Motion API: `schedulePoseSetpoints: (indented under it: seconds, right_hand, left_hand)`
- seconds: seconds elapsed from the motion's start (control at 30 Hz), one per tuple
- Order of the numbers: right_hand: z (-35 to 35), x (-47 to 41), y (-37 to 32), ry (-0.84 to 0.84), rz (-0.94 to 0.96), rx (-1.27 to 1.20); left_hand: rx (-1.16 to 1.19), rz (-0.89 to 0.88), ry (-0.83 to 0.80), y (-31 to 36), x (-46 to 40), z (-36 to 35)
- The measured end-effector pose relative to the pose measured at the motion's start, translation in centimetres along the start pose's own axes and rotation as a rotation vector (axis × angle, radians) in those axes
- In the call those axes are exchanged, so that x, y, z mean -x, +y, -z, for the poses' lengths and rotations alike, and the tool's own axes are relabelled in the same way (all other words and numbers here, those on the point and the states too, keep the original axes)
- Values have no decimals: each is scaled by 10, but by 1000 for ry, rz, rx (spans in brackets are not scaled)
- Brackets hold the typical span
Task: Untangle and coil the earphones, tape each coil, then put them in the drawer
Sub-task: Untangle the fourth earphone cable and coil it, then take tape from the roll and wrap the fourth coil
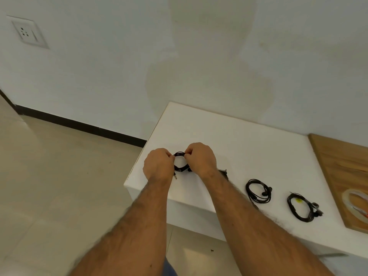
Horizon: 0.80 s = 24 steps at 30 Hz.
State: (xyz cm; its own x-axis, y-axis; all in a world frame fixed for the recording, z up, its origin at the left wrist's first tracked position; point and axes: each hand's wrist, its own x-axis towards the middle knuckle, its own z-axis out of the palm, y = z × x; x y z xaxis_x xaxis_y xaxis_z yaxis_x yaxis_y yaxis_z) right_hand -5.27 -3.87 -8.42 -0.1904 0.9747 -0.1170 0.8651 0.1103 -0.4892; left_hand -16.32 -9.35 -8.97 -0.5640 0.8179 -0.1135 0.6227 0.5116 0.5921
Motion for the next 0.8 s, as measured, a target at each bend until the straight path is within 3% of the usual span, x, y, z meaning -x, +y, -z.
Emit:
schedulePoseSetpoints:
  seconds: [0.33, 0.8]
  right_hand:
    - [14, -8, 12, -35, -100, -38]
    - [25, -1, 13, -50, -11, -41]
  left_hand:
    - [38, 29, 2, 0, 4, -1]
    - [124, 64, 6, -3, 0, 0]
